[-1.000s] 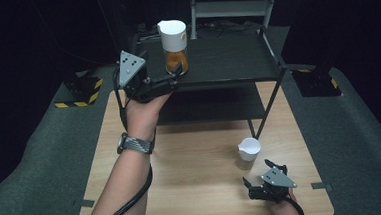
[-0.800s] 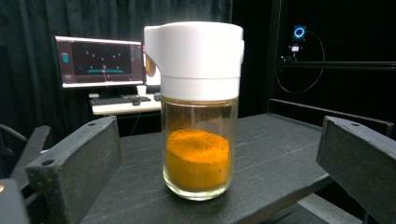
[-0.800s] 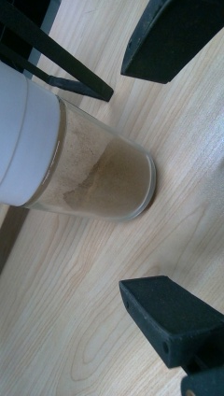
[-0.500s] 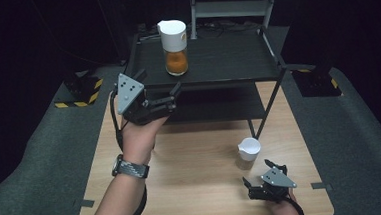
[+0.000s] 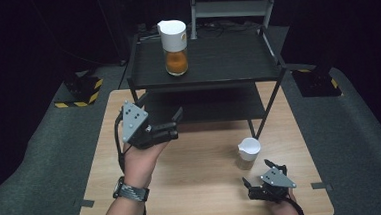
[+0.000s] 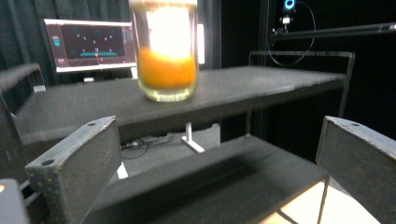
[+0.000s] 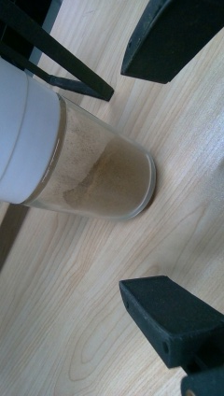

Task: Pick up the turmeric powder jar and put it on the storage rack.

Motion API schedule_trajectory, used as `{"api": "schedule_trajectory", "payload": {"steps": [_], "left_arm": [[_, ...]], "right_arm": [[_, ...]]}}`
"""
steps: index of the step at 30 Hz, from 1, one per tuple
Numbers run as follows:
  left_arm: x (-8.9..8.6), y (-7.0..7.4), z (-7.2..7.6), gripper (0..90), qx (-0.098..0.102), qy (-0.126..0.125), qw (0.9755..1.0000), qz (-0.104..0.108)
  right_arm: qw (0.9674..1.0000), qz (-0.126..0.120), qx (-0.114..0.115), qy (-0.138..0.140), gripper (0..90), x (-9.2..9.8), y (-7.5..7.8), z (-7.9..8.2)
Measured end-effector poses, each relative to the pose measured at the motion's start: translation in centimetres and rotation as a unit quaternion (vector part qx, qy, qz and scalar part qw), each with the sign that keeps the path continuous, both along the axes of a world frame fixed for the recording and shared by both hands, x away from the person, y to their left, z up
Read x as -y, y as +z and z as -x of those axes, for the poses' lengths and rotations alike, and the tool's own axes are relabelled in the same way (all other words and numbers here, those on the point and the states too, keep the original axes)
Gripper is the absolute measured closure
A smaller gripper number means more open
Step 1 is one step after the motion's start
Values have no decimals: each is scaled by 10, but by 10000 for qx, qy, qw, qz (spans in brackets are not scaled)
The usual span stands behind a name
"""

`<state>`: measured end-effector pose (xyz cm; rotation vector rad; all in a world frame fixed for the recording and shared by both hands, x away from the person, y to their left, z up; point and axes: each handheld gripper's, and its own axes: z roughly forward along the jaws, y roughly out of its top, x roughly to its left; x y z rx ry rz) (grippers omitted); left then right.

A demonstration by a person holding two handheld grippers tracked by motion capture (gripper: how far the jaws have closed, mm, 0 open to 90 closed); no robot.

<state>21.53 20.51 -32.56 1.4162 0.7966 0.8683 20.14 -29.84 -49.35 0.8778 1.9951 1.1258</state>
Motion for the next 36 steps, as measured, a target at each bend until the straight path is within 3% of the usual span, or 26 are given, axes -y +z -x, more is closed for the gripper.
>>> {"api": "schedule_trajectory", "payload": {"steps": [18,21,36], "left_arm": [[1,-64,18,4,-353,-53,9988,-331],[0,-80,20,5,-496,-46,9978,-442],[-2,-129,26,4,-1026,-9,9930,-578]], "right_arm": [[10000,4,17,-11,5,0,0,1],[10000,6,18,-12,5,-1,0,1],[10000,29,33,-11,4,-1,-1,1]]}}
